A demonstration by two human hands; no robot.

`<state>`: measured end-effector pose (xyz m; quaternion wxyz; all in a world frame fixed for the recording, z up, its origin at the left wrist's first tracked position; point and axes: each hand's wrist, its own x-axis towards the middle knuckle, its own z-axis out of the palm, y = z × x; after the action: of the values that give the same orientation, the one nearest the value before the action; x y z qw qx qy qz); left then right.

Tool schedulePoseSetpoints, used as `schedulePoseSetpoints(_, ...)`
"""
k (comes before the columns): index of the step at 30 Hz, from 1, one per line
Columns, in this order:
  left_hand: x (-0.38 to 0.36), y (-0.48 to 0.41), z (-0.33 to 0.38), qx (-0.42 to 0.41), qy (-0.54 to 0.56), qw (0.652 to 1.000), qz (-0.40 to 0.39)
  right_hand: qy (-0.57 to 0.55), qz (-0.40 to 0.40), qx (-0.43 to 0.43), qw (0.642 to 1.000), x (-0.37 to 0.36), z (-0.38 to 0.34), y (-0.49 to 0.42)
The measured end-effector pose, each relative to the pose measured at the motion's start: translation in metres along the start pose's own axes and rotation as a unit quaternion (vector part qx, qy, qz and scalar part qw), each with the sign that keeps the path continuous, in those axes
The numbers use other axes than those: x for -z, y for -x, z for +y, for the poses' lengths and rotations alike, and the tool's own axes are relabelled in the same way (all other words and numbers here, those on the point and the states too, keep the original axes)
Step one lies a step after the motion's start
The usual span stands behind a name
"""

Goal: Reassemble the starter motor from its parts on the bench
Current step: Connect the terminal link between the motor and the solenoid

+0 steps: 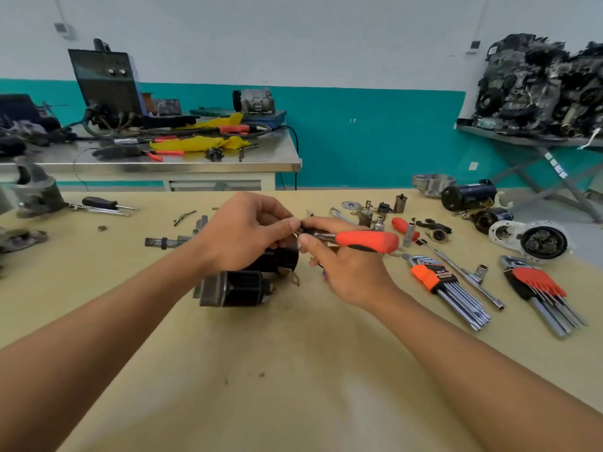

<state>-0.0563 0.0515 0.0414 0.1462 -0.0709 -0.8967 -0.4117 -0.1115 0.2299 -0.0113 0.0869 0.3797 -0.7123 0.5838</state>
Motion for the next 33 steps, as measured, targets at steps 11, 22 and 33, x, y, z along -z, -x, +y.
schedulePoseSetpoints(11, 0.011, 0.005, -0.035, 0.063, -0.494, 0.867, -0.017, 0.176, -0.199, 0.033, 0.963, -0.002, 0.02, 0.029)
schedulePoseSetpoints(22, 0.015, 0.044, -0.055, 0.021, -0.485, 0.873, 0.05, 0.23, -0.191, 0.206, 0.932, -0.008, 0.013, 0.028)
schedulePoseSetpoints(33, 0.016, 0.047, -0.052, 0.0, -0.507, 0.86, 0.054, 0.192, -0.148, 0.193, 0.951, -0.018, 0.014, 0.03)
